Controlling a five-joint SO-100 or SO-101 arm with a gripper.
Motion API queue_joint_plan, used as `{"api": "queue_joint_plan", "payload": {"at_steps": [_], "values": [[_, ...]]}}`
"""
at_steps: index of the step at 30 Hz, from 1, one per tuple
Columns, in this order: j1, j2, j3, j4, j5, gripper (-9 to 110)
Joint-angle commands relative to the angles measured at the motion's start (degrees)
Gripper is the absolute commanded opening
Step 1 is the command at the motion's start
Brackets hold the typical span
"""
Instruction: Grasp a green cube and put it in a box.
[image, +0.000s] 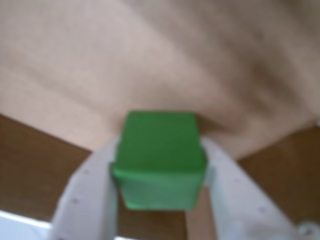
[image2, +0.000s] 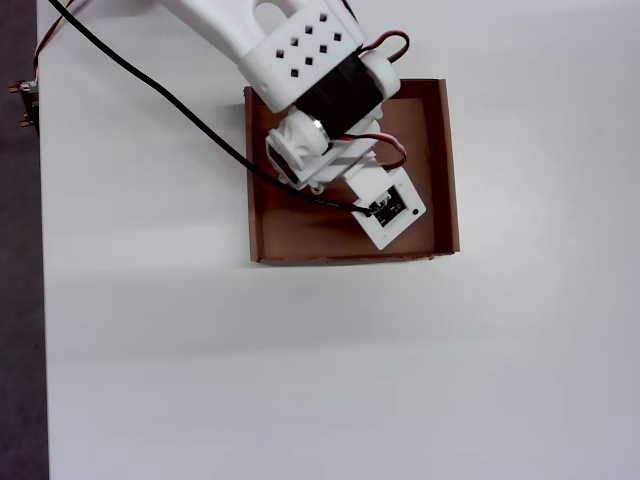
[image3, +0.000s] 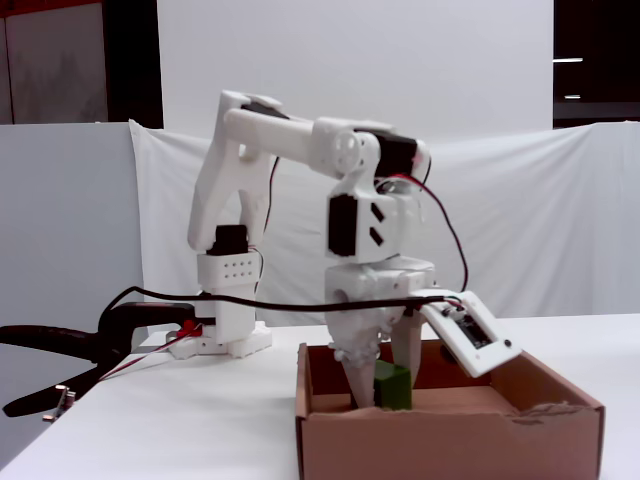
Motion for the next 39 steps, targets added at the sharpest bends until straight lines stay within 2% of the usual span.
{"api": "queue_joint_plan", "payload": {"at_steps": [1,11,18,23,32,39], "values": [[-0.35,1.05,-2.46,-0.79,0.26,20],[2.81,12.48,4.75,-1.14,0.44,21],[8.26,30.5,15.56,-1.58,1.23,21],[16.26,47.37,26.63,-2.2,4.57,21],[35.33,72.6,43.59,10.37,7.65,21],[42.8,85.87,59.24,10.28,11.95,21]]}}
